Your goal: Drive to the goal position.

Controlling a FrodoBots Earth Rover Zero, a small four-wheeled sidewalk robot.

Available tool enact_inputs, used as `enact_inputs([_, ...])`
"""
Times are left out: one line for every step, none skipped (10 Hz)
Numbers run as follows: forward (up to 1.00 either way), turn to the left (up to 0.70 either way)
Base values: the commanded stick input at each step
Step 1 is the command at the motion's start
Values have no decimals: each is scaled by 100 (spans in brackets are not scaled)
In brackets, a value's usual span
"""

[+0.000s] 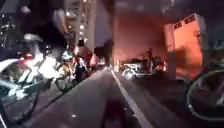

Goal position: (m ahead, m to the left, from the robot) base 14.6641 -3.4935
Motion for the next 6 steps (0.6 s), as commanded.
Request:
enact_inputs([45,0])
enact_inputs([45,0])
enact_inputs([45,0])
enact_inputs([45,0])
enact_inputs([45,0])
enact_inputs([45,0])
